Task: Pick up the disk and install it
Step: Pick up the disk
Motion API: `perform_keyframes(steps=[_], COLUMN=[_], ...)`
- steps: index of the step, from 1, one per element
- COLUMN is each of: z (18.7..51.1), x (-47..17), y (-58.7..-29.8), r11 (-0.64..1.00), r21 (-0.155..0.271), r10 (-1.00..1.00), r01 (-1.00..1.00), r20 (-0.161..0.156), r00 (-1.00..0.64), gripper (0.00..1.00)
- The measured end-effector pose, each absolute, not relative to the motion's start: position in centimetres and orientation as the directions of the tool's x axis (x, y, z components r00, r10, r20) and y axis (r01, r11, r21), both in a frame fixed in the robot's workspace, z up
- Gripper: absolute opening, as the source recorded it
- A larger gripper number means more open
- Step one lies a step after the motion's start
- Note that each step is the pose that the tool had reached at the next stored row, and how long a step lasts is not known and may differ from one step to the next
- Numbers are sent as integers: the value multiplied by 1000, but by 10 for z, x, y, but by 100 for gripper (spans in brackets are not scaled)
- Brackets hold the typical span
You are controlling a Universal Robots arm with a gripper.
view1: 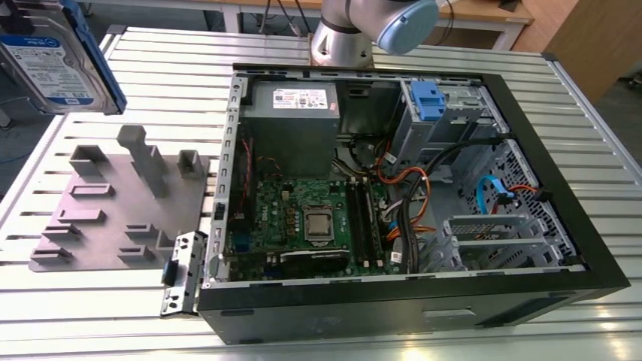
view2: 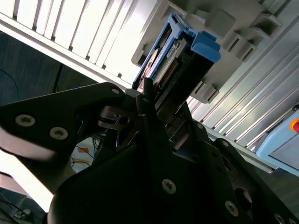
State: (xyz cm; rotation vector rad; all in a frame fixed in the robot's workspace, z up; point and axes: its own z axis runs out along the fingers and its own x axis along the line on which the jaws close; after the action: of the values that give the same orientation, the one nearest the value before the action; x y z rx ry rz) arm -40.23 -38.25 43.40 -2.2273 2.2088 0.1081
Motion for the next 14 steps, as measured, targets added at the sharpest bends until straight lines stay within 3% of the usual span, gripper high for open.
perform_keyframes(steps=[14], z=[442], x=[-402], y=[-382], r11=[-9], r21=[46], r10=[-999], r01=[-999], r20=[-51], r00=[7], gripper=[35])
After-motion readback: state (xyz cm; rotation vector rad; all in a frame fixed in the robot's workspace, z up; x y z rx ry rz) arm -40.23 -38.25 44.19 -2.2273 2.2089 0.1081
